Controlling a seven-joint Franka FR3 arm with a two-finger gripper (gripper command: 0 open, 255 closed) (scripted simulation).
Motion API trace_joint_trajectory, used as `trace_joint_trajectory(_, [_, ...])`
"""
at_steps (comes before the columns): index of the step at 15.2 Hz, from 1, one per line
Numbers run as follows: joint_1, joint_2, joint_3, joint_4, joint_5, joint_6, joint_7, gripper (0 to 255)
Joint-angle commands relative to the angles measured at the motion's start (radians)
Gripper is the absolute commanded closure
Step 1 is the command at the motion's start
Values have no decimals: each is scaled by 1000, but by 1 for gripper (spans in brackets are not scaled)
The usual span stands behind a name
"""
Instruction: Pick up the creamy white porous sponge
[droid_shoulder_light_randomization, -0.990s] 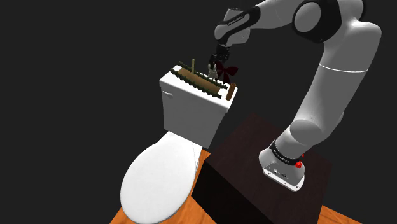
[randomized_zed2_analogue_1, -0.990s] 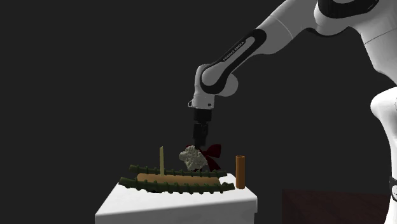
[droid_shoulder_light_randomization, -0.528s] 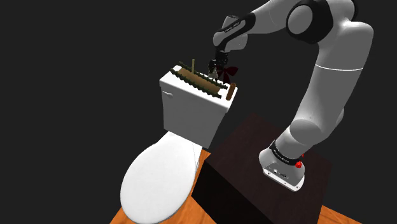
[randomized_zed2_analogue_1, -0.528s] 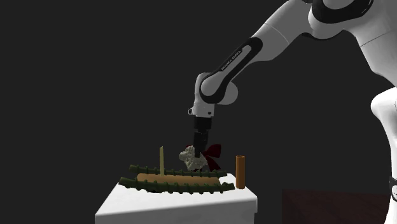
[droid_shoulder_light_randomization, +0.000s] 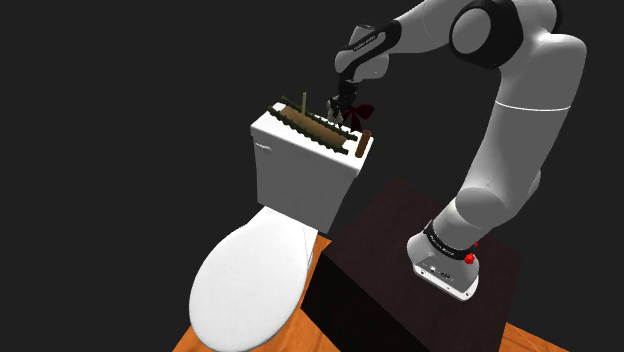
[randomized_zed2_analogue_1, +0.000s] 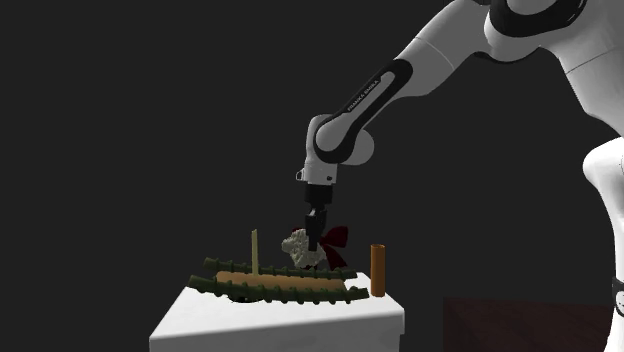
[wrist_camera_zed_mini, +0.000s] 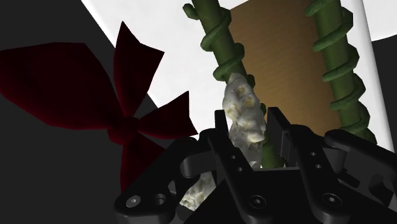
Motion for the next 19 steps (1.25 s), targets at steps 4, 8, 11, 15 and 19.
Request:
trace_joint_trajectory(4, [3,-17,-3,5,-6,-21,5,255])
trace_joint_trajectory(8, [6,-49,-8,19,-18,-66,13,255])
trace_joint_trajectory(11, [9,-71,-11,31,-26,-100,19,255])
trace_joint_trajectory(15, [11,-99,-15,50,-37,-146,27,255])
trace_joint_trajectory(19, [12,-113,-16,62,-42,-172,31,255])
